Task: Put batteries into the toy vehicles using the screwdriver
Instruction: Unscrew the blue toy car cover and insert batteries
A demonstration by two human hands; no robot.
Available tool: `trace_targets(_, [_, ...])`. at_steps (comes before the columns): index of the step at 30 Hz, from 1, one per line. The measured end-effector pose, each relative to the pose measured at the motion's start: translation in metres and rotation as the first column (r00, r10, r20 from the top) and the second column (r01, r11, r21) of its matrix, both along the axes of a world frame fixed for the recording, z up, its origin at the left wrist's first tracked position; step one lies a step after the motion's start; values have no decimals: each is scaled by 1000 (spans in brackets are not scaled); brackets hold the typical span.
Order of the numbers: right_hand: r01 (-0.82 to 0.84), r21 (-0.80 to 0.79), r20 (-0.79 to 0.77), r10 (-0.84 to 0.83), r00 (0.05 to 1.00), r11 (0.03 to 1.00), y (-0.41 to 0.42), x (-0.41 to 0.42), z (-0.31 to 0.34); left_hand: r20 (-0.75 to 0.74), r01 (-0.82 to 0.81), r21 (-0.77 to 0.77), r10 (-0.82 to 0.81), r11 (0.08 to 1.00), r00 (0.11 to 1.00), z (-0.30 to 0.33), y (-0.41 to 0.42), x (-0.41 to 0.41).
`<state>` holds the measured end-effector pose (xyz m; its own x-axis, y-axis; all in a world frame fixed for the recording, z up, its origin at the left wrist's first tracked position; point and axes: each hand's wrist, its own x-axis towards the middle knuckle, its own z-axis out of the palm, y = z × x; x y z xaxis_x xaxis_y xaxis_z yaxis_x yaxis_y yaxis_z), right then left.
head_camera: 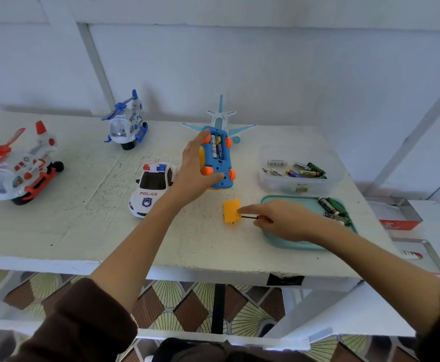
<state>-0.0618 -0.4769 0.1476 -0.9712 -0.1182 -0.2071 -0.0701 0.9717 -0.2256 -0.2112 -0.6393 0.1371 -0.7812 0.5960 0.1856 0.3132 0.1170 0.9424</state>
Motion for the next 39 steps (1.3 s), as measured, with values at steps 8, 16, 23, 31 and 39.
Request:
trace_targets(8, [169,-111,75,-161,984,979,50,8,49,-95,112,50,-107,992,990,13,7,12])
trace_targets(16, [252,-431,-434,-443,784,867,60,-7,72,-171,208,-19,-208,978,963,17,32,12])
trace_targets(23, [282,-409,-442,-459,771,868,71,-6,75,-196,216,-21,-216,976,956,17,46,13])
trace_targets(31, [344,-346,-440,-475,763,873,79,-1,71,-260,249,-95,-265,964,928,13,59,10])
trace_targets(39, [450,77,-547,-340,765,890,106,-9,79,-425,265,-255,-354,930,833,43,89,-4])
